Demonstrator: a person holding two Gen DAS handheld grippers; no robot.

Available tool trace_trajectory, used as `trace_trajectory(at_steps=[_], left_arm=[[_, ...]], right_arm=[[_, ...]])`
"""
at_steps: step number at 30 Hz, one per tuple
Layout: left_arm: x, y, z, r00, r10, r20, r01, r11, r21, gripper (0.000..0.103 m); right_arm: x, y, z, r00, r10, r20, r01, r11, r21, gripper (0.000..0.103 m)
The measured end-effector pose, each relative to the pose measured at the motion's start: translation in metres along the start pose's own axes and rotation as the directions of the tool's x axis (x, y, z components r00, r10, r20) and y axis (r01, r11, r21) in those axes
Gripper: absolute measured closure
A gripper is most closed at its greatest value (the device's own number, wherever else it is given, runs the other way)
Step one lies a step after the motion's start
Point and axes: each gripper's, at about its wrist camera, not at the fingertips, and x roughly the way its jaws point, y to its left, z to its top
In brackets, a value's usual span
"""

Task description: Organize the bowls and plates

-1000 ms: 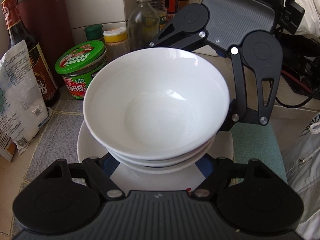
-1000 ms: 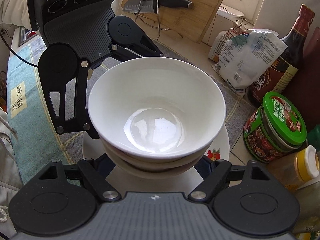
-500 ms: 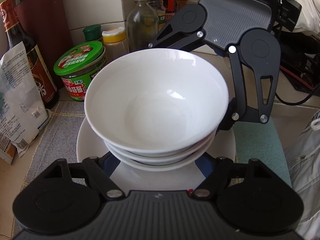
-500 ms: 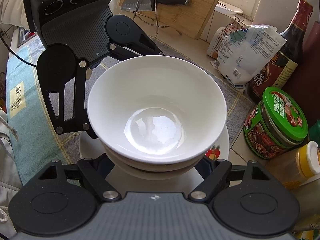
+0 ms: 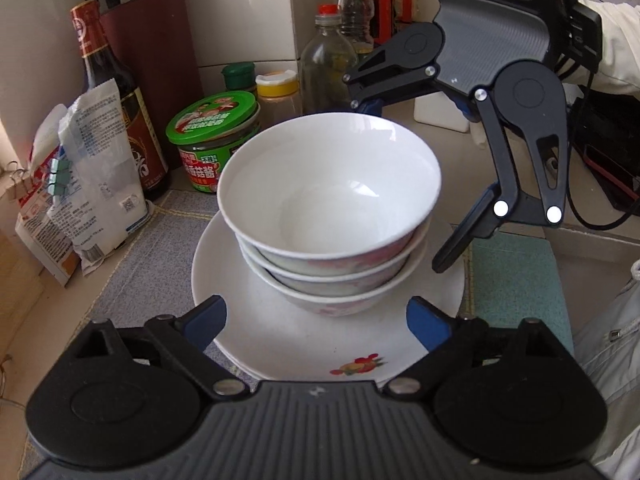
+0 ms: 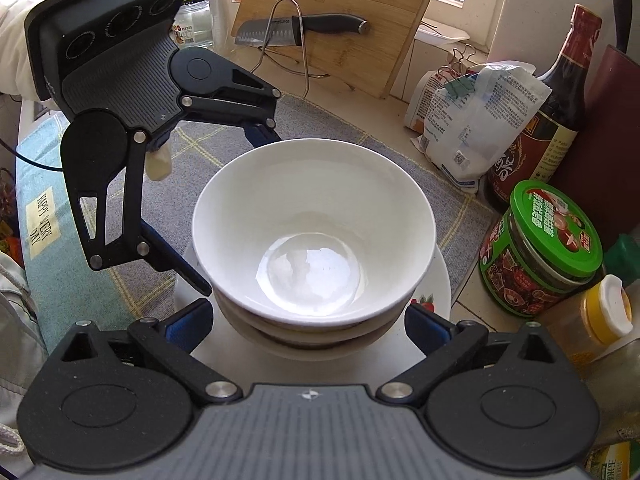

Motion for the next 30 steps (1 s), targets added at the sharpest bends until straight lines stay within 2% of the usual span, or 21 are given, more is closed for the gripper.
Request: trace_trajectory(at_steps=[2, 5, 7, 9, 11, 13, 17, 20, 24, 30], left_arm=[[-0.015, -0.005, -0.003, 0.998, 0.056, 0.042, -0.055, 0.998, -0.017, 0.004], [-0.043, -0.01, -0.008, 0.979, 0.164, 0.123, -0.154, 0.984, -0.086, 0.001], [-0.061, -0.013, -0.014, 0.947, 0.251, 0.199, -0.228, 0.965, -0.13, 0.001], [-0.074, -0.017, -0.019, 0.915, 0.331, 0.232, -0.296, 0.94, -0.171, 0.0], [-0.083, -0.021, -0.021, 0.898, 0.378, 0.226, -0.334, 0.919, -0.209, 0.001], [-0.093, -0.024, -0.022, 0.895, 0.396, 0.205, -0.338, 0.902, -0.27, 0.001], [-0.108, -0.031, -0.026, 0.919, 0.38, 0.107, -0.313, 0.866, -0.389, 0.001], [-0.119, -0.039, -0.028, 0.91, 0.41, 0.064, -0.345, 0.835, -0.429, 0.001], [-0.13, -0.042, -0.033, 0.909, 0.417, 0.001, -0.365, 0.796, -0.482, 0.001], [-0.142, -0.053, -0.035, 0.908, 0.419, -0.017, -0.378, 0.8, -0.467, 0.001]], right_arm=[[-0.007, 0.009, 0.0, 0.999, -0.034, -0.002, 0.034, 0.999, 0.001, 0.0], [-0.019, 0.027, 0.005, 0.988, -0.154, -0.027, 0.155, 0.987, 0.043, 0.0], [-0.027, 0.043, 0.007, 0.971, -0.235, -0.044, 0.238, 0.968, 0.085, 0.0], [-0.035, 0.057, 0.009, 0.953, -0.298, -0.061, 0.304, 0.938, 0.169, 0.0], [-0.042, 0.071, 0.011, 0.932, -0.356, -0.061, 0.359, 0.892, 0.274, 0.0], [-0.046, 0.083, 0.012, 0.911, -0.405, -0.074, 0.402, 0.834, 0.379, 0.0], [-0.049, 0.104, 0.009, 0.854, -0.492, -0.17, 0.493, 0.66, 0.567, 0.0], [-0.053, 0.121, 0.007, 0.823, -0.526, -0.214, 0.528, 0.571, 0.629, 0.0], [-0.061, 0.147, 0.009, 0.795, -0.569, -0.209, 0.54, 0.507, 0.672, 0.0], [-0.07, 0.169, 0.012, 0.771, -0.606, -0.196, 0.543, 0.467, 0.698, 0.0]])
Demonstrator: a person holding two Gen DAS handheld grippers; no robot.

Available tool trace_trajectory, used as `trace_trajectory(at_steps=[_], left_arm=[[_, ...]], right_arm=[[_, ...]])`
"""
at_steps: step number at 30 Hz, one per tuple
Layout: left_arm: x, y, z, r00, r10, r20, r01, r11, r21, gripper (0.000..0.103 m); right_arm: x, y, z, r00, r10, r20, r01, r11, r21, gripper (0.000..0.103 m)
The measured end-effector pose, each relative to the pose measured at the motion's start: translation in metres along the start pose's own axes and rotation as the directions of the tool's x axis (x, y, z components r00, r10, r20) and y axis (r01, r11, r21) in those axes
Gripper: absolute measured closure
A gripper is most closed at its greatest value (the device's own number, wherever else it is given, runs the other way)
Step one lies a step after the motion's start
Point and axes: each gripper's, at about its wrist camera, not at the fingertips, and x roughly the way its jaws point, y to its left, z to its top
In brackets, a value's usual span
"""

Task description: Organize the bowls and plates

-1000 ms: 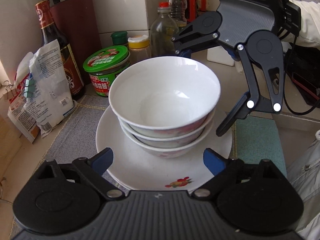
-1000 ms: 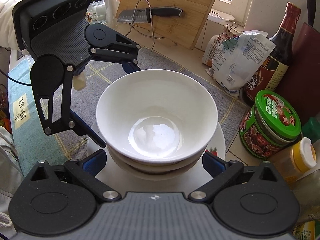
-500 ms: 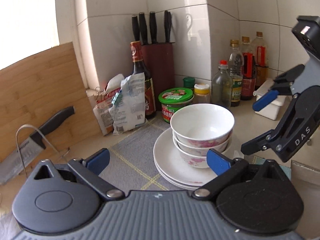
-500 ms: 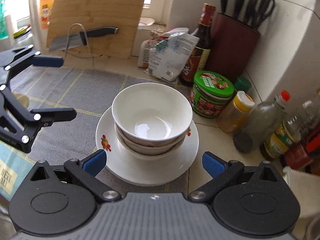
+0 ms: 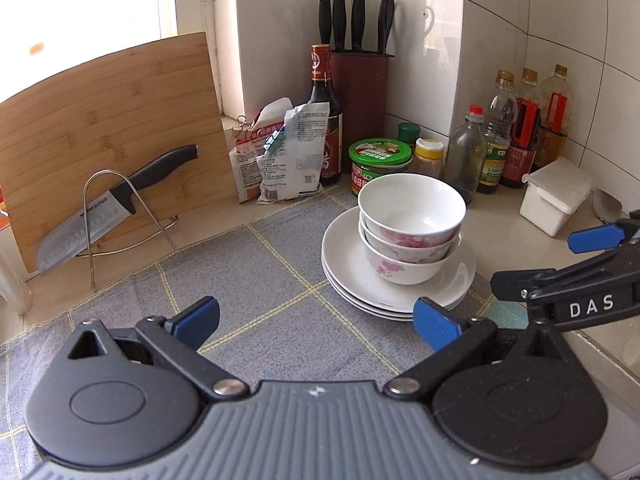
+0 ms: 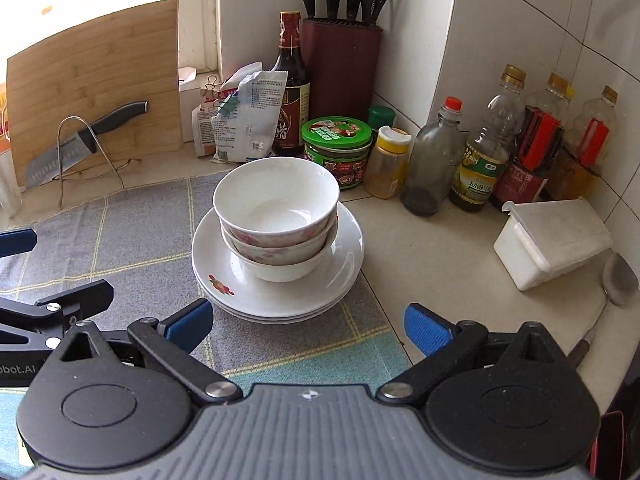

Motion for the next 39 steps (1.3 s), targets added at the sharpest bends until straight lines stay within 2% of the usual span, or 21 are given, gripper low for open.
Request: trace_trajectory(at_steps=[12, 39], left_arm=[[-0.015, 0.0, 0.004, 0.999, 0.034, 0.027, -0.034, 0.999, -0.022, 0.001], [-0.018, 0.003, 0.008, 0.999, 0.016, 0.028, -0.015, 0.999, -0.03, 0.001]], right_arm=[[-0.013, 0.002, -0.005, 0.999, -0.001, 0.032, -0.001, 0.999, 0.045, 0.0], [-0.02, 0.002, 0.001, 0.999, -0.014, 0.052, 0.012, 0.999, 0.051, 0.0]])
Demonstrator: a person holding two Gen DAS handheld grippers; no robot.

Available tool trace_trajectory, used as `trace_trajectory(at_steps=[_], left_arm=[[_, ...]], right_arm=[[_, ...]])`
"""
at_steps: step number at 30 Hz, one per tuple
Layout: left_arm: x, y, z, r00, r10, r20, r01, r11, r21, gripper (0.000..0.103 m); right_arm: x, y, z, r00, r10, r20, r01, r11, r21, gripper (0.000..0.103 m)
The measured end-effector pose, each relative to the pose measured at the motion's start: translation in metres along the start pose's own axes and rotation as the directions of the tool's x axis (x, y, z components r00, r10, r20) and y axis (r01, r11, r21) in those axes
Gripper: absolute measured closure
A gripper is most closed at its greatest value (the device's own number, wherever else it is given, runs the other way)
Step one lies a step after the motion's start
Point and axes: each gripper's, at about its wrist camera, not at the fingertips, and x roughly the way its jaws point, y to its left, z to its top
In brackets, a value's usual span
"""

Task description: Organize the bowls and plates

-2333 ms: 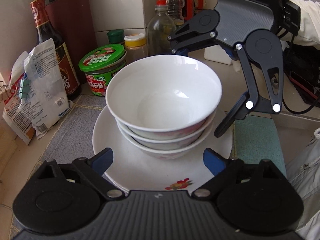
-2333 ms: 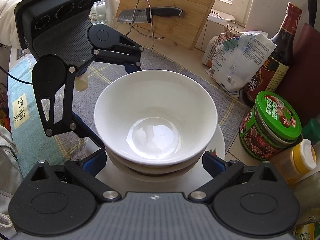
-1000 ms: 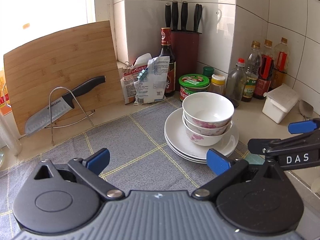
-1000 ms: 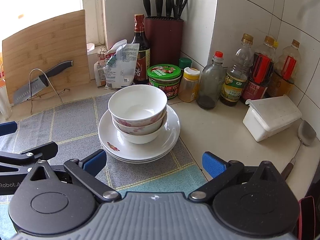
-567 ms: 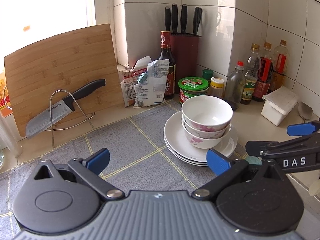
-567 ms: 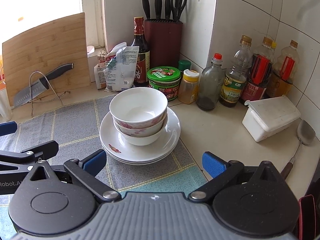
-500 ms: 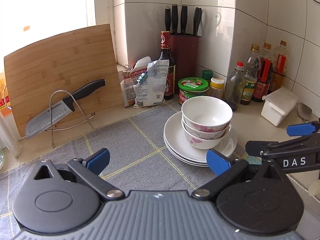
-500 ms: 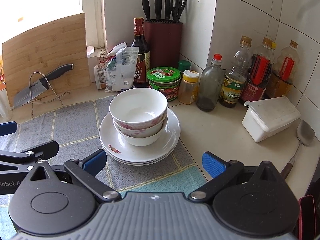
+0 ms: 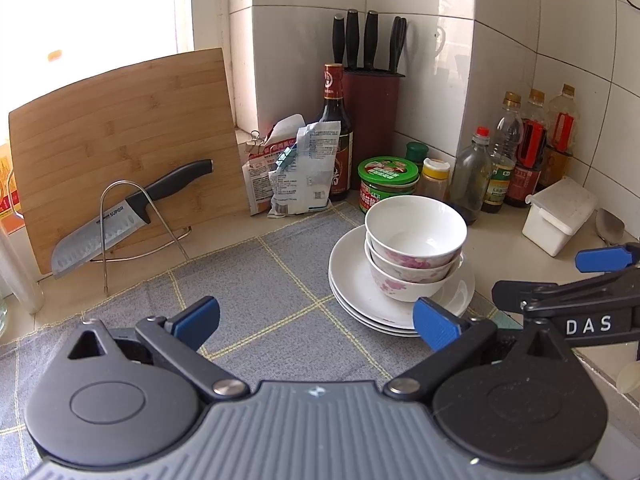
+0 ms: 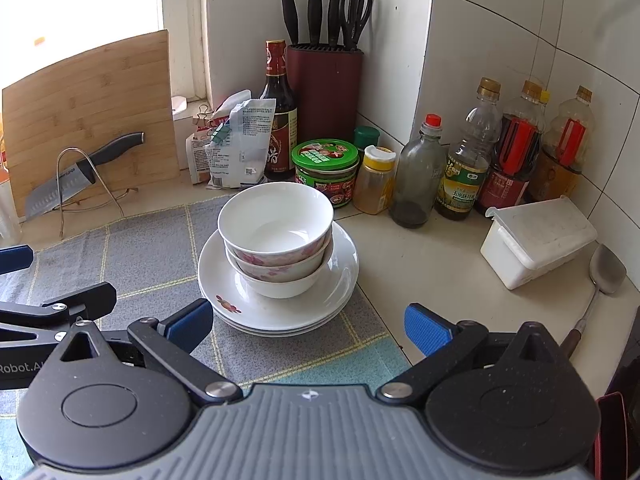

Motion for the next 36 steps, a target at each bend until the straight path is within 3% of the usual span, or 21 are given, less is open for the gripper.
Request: trace_trajectory(at_steps=[36], left_arm=[[0.0027, -0.0038, 0.0015, 1.0, 0.005, -0.012, -0.005, 1.0, 0.005, 0.001]], right_arm=[[0.002, -0.0055, -0.0013, 1.0, -0.016, -0.022, 0.016, 1.0, 0.014, 0.0]])
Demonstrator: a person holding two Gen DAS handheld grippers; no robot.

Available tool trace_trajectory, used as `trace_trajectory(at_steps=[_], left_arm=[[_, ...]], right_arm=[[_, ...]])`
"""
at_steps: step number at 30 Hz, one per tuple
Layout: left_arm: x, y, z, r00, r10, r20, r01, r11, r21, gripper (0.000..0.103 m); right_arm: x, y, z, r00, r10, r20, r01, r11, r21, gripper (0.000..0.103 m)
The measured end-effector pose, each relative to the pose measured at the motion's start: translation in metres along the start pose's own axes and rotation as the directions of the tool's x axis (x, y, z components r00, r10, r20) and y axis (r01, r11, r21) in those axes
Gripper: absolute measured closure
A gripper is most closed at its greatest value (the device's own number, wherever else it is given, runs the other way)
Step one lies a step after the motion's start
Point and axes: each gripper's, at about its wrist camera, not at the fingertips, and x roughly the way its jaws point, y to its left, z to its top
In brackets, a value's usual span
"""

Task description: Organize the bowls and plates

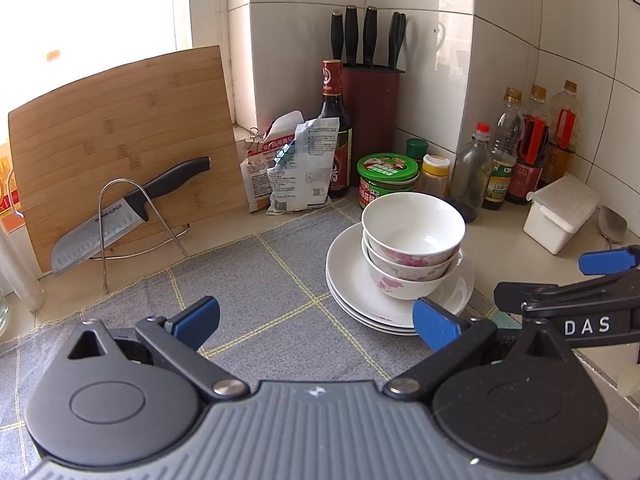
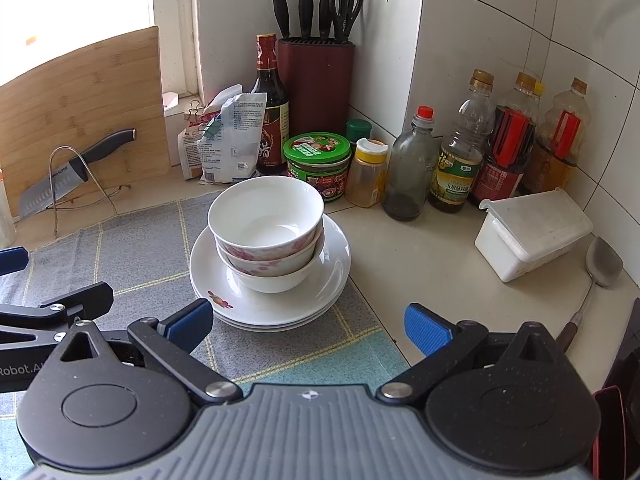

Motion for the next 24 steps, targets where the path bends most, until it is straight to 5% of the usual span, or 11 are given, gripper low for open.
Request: trace_trajectory(at_steps=[24], left_arm=[[0.0001, -0.001, -0.0004, 1.0, 0.0, -0.001, 0.0, 1.0, 0.003, 0.001]], right_arm=[[0.0002, 0.0001, -0.0013, 1.0, -0.008, -0.009, 0.008, 1.0, 0.002, 0.0]])
